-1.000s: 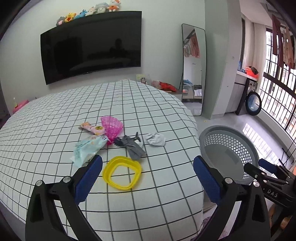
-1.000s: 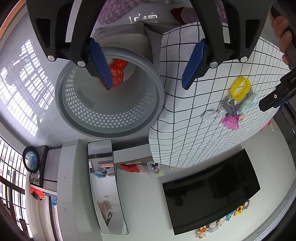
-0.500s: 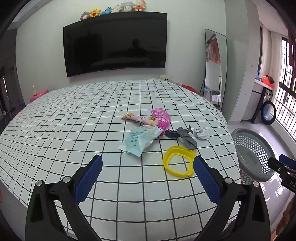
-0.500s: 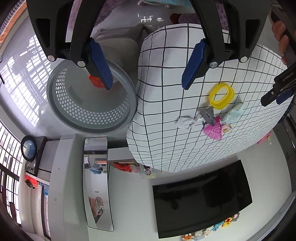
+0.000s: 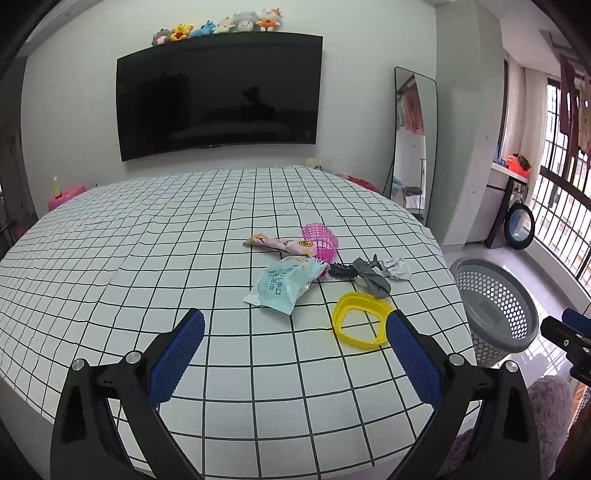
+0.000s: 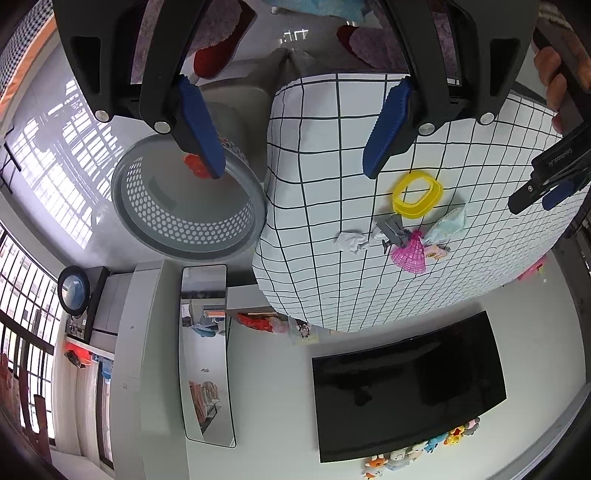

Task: Collect trash
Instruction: 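Move both tools back over the bed toward the yellow ring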

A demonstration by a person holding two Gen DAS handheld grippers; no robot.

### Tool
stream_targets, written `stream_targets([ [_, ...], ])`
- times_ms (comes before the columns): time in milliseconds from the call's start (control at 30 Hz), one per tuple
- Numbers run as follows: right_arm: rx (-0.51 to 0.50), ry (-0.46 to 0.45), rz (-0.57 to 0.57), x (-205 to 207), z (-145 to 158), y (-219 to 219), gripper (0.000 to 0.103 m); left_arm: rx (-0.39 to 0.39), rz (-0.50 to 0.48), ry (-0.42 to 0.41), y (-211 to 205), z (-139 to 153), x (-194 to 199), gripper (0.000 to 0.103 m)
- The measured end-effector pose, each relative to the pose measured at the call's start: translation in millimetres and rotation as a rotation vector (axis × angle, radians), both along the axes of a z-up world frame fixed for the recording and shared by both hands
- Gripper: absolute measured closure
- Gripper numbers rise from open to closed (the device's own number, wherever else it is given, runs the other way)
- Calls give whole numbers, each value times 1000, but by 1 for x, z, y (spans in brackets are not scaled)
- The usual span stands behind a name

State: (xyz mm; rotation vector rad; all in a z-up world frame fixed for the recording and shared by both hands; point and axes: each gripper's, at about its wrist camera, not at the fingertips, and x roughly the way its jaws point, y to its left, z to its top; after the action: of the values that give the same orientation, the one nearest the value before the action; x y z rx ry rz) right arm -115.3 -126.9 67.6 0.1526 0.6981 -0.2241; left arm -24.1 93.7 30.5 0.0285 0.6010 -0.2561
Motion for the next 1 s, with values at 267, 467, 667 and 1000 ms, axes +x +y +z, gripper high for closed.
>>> stream_targets([
  [267,9,-17,1,6,4,7,30,31,-43,3,-13,0,9,6],
  [467,59,-19,-10,16,0,-11,30,21,-50,14,-24,4,17,6],
  [667,93,-13,6,29,-8,-27,30,21,-46,47,-39,3,29,6],
  [1000,140,4,106,73,-30,-42,29,53,9,61,-52,-2,45,6],
])
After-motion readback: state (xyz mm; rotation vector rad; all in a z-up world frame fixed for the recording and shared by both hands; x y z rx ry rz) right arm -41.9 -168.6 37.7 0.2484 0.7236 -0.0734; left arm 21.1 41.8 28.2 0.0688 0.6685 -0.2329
